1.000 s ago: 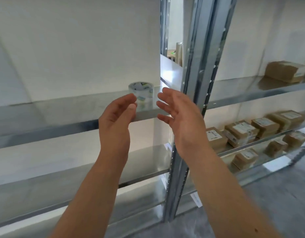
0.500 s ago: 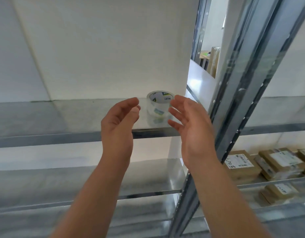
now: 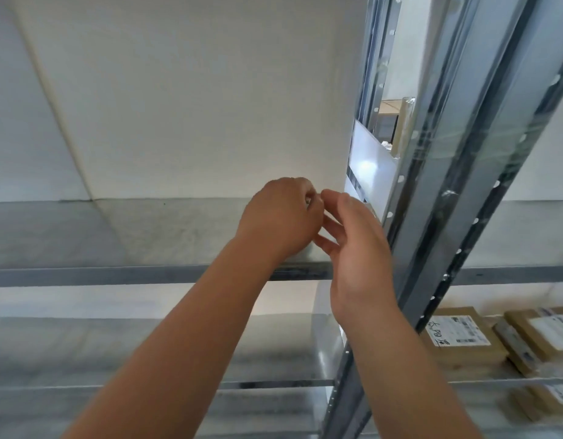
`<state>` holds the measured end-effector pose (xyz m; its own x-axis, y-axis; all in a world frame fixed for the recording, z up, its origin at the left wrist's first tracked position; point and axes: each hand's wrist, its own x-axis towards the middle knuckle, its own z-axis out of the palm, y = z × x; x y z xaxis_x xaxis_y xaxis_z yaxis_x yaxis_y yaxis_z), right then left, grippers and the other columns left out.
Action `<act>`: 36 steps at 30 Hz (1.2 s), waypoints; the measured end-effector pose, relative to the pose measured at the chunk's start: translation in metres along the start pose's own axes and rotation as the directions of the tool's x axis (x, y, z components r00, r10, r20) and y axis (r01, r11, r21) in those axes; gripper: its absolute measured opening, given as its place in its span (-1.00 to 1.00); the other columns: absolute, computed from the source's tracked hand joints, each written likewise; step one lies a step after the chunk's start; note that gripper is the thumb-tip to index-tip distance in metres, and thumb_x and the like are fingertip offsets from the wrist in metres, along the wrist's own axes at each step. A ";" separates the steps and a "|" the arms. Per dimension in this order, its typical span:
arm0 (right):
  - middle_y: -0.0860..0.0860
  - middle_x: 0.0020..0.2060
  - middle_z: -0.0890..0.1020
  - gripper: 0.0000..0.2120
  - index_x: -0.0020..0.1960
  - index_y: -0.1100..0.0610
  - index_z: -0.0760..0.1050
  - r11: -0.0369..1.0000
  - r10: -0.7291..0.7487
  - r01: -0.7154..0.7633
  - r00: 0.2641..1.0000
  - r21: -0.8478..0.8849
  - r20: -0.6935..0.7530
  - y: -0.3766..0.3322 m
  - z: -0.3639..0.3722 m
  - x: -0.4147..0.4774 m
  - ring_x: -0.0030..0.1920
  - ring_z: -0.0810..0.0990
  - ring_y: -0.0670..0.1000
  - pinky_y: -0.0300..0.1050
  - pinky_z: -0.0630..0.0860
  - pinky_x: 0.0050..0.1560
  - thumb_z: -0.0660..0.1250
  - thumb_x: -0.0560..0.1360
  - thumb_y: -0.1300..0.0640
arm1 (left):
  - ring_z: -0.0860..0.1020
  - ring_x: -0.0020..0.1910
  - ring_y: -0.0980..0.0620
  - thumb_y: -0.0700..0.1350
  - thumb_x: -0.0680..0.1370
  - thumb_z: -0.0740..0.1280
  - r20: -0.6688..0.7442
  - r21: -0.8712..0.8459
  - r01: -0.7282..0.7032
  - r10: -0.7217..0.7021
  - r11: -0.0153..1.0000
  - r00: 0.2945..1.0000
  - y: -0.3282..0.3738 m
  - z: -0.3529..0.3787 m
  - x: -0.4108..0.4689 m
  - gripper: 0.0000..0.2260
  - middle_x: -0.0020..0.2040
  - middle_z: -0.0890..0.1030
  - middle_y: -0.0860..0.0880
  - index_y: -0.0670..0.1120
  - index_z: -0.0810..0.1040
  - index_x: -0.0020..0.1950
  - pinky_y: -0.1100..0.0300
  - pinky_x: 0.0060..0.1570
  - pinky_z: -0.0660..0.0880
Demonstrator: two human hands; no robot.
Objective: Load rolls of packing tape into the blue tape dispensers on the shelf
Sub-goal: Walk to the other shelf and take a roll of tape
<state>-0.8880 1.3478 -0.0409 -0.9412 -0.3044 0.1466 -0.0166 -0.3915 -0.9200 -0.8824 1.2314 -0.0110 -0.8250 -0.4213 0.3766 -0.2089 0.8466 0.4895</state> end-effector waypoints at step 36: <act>0.00 -0.02 0.79 -0.50 -0.05 -0.15 0.76 0.981 0.186 -0.186 0.853 -0.049 0.488 0.034 0.046 -0.026 0.06 0.76 0.02 0.22 0.59 0.32 0.09 0.53 -0.34 | 0.75 0.06 -0.16 0.30 0.67 0.12 -0.013 -0.868 0.308 -0.638 0.390 0.770 -0.049 -0.048 -0.111 -0.45 0.06 0.78 -0.12 -0.08 0.70 0.17 -0.20 0.22 0.62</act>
<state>-0.8487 1.3023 -0.0590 -0.6411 -0.7562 0.1310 0.1420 -0.2847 -0.9480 -0.7553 1.2213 -0.0395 -0.4951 -0.8688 -0.0118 0.1197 -0.0816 0.9894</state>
